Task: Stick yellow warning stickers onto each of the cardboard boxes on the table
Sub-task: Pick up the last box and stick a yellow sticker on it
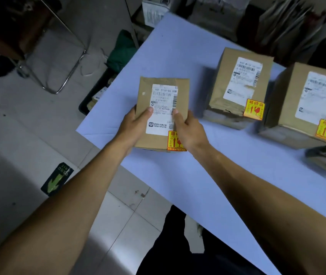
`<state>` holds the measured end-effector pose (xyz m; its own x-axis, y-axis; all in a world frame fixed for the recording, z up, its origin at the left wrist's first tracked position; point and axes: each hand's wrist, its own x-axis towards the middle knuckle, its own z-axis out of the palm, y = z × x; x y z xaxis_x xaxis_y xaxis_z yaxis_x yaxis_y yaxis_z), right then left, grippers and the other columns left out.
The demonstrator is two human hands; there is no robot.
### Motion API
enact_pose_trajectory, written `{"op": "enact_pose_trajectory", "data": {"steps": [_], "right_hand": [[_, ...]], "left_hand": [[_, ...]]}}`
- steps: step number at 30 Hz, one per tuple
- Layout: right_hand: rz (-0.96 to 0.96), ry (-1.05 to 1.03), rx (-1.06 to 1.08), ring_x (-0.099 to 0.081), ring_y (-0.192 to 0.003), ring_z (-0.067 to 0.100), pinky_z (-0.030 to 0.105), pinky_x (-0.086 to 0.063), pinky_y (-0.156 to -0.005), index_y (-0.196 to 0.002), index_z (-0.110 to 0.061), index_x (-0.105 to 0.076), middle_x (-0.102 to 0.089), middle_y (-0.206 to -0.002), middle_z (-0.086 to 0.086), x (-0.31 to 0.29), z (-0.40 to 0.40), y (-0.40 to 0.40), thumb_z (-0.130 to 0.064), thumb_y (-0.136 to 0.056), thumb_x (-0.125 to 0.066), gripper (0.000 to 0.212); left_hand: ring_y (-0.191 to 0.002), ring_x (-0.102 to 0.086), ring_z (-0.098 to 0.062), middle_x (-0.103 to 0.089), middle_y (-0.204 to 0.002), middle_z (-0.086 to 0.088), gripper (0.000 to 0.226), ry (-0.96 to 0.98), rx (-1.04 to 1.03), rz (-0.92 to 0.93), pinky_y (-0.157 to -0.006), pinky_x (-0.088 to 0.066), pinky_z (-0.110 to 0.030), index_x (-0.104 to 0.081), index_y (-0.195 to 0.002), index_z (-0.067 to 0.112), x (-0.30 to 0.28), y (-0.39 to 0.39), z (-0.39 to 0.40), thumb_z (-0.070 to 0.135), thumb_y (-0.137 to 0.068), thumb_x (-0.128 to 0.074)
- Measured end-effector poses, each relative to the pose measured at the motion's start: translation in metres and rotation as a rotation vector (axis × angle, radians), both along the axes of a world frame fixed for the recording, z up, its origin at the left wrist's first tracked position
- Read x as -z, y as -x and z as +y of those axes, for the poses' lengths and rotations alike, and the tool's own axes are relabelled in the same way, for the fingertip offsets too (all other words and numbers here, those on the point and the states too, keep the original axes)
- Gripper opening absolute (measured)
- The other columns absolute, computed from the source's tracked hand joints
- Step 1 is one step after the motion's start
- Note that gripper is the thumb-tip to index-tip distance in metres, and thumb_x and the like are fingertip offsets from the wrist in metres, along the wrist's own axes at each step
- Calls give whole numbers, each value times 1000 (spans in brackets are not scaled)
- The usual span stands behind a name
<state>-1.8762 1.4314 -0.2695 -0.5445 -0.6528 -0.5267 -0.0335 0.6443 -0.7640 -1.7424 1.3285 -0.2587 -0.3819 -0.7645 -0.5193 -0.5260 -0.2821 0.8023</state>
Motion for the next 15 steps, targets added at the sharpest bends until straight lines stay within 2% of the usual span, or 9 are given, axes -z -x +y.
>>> {"op": "enact_pose_trajectory", "data": {"steps": [4,9,12,15], "right_hand": [[40,-15,45,-59,-115,30,32,-41,-84,-128,-16,-51,-65,-126,8,5,-40,24,-59,-98,-37,55],[-33,-18,162,-59,-114,26,38,-46,-96,-135,-19,-51,-63,-129,5,18,-63,57,-58,-96,-38,56],[-62,-25,238,-59,-117,27,43,-46,-101,-136,-20,-52,-63,-130,5,22,-68,64,-56,-96,-41,55],[-47,-9,264,-59,-118,29,44,-46,-103,-136,-19,-52,-63,-130,6,22,-72,65,-57,-96,-42,56]], "left_hand": [[-93,-71,-2,-73,-108,16,24,-10,26,20,-74,-55,-21,-61,-120,35,6,28,-40,43,-98,-56],[-99,-69,-7,-72,-114,11,34,-10,98,18,-85,-56,-29,-60,-126,31,24,66,-67,47,-96,-55],[-99,-69,-7,-73,-112,11,36,-8,119,18,-85,-56,-30,-61,-126,29,34,79,-74,49,-96,-55],[-93,-70,-2,-73,-106,18,31,-4,120,26,-78,-56,-25,-62,-119,34,40,81,-78,51,-94,-56]]}}
